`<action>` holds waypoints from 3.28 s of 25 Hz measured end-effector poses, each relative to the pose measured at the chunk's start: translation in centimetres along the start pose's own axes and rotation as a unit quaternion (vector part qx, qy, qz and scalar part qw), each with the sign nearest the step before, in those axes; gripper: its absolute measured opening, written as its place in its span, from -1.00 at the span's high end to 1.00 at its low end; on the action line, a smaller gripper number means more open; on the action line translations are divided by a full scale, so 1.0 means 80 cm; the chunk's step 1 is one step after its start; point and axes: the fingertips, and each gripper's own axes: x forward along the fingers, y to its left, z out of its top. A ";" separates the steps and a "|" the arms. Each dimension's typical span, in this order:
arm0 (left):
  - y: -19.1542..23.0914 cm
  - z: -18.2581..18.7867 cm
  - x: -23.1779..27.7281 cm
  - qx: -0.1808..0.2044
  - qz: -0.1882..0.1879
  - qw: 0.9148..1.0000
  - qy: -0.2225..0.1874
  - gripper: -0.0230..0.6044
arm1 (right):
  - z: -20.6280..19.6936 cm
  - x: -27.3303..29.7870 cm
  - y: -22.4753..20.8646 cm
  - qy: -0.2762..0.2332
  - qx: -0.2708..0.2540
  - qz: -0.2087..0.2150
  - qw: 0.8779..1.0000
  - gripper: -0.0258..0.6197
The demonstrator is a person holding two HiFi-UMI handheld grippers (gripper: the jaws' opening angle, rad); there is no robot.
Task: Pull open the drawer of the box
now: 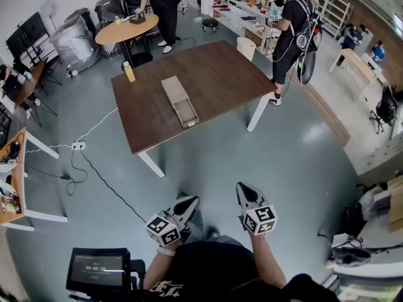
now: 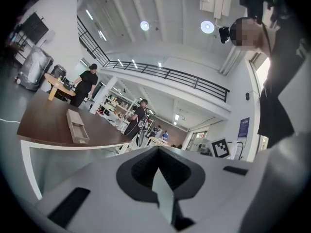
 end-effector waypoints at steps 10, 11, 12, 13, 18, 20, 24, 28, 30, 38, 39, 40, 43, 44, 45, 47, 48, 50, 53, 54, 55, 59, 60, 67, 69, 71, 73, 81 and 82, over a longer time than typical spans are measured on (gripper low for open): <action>-0.044 -0.025 -0.041 0.011 0.020 0.999 -0.026 0.93 | -0.006 -0.045 0.060 -0.014 -0.028 0.061 0.998 0.96; -0.046 -0.026 -0.046 0.013 0.022 0.999 -0.027 0.93 | -0.007 -0.047 0.064 -0.014 -0.029 0.065 0.997 0.96; -0.048 -0.028 -0.050 0.015 0.025 0.999 -0.028 0.93 | -0.007 -0.049 0.068 -0.015 -0.030 0.069 0.997 0.96; -0.050 -0.028 -0.055 0.016 0.028 0.999 -0.029 0.93 | -0.007 -0.052 0.072 -0.017 -0.030 0.071 0.997 0.96; -0.057 -0.031 -0.070 0.017 0.039 0.999 -0.026 0.93 | 0.000 -0.065 0.082 -0.035 -0.018 0.076 0.996 0.96; -0.056 -0.034 -0.073 0.022 0.041 0.999 -0.020 0.93 | -0.002 -0.064 0.085 -0.038 -0.015 0.078 0.996 0.96; -0.065 -0.035 -0.072 0.030 0.040 0.999 -0.011 0.93 | -0.006 -0.071 0.090 -0.037 -0.015 0.084 0.996 0.96; -0.077 -0.037 -0.064 0.036 0.034 0.999 -0.002 0.93 | -0.009 -0.081 0.087 -0.036 -0.016 0.082 0.996 0.96; -0.081 -0.042 -0.057 0.038 0.030 0.999 0.004 0.93 | -0.012 -0.083 0.080 -0.035 -0.016 0.080 0.996 0.96; -0.096 -0.053 -0.039 0.037 0.013 0.999 0.024 0.93 | -0.017 -0.087 0.066 -0.032 0.001 0.075 0.997 0.96; -0.095 -0.054 -0.038 0.037 0.012 0.999 0.027 0.93 | -0.017 -0.086 0.065 -0.032 0.002 0.076 0.997 0.96; -0.096 -0.055 -0.037 0.037 0.010 0.999 0.030 0.93 | -0.016 -0.086 0.065 -0.033 0.003 0.076 0.997 0.96; -0.101 -0.056 -0.033 0.038 0.006 0.999 0.038 0.93 | -0.013 -0.089 0.065 -0.034 0.005 0.078 0.996 0.96; -0.103 -0.056 -0.032 0.039 0.004 0.998 0.039 0.93 | -0.012 -0.091 0.065 -0.035 0.007 0.078 0.996 0.96; -0.104 -0.055 -0.032 0.040 0.003 0.998 0.040 0.93 | -0.012 -0.092 0.065 -0.036 0.008 0.079 0.996 0.96; -0.102 -0.053 -0.030 0.041 0.002 0.998 0.039 0.93 | -0.012 -0.090 0.066 -0.035 0.004 0.083 0.996 0.96; -0.101 -0.052 -0.029 0.040 0.002 0.998 0.038 0.93 | -0.012 -0.089 0.067 -0.032 0.000 0.086 0.996 0.96; -0.101 -0.053 -0.028 0.038 0.001 0.999 0.039 0.93 | -0.014 -0.091 0.072 -0.027 -0.006 0.093 0.995 0.96; -0.104 -0.055 -0.027 0.037 0.000 0.998 0.045 0.93 | -0.018 -0.094 0.077 -0.021 -0.011 0.100 0.995 0.96; -0.105 -0.056 -0.026 0.039 0.000 0.998 0.047 0.93 | -0.019 -0.095 0.078 -0.018 -0.013 0.101 0.995 0.96; -0.106 -0.056 -0.025 0.040 0.000 0.998 0.048 0.93 | -0.021 -0.095 0.078 -0.016 -0.014 0.101 0.995 0.96; -0.106 -0.059 -0.026 0.039 0.000 0.998 0.049 0.93 | -0.025 -0.094 0.077 -0.011 -0.018 0.100 0.995 0.96; -0.106 -0.060 -0.027 0.038 0.002 0.998 0.050 0.93 | -0.026 -0.094 0.078 -0.011 -0.018 0.100 0.995 0.96; -0.103 -0.063 -0.032 0.040 0.003 0.998 0.051 0.93 | -0.034 -0.090 0.082 -0.001 -0.023 0.100 0.995 0.96; -0.104 -0.063 -0.033 0.039 -0.001 0.998 0.047 0.93 | -0.036 -0.089 0.082 0.001 -0.024 0.099 0.995 0.96; -0.104 -0.063 -0.034 0.038 -0.003 0.998 0.046 0.93 | -0.038 -0.089 0.081 0.004 -0.026 0.098 0.995 0.96; -0.105 -0.064 -0.033 0.037 -0.003 0.998 0.046 0.93 | -0.039 -0.089 0.080 0.005 -0.026 0.096 0.995 0.96; -0.101 -0.066 -0.036 0.035 0.001 0.998 0.048 0.93 | -0.040 -0.084 0.081 0.009 -0.029 0.096 0.995 0.96; -0.100 -0.066 -0.036 0.036 0.002 0.998 0.048 0.93 | -0.041 -0.083 0.082 0.010 -0.029 0.097 0.995 0.96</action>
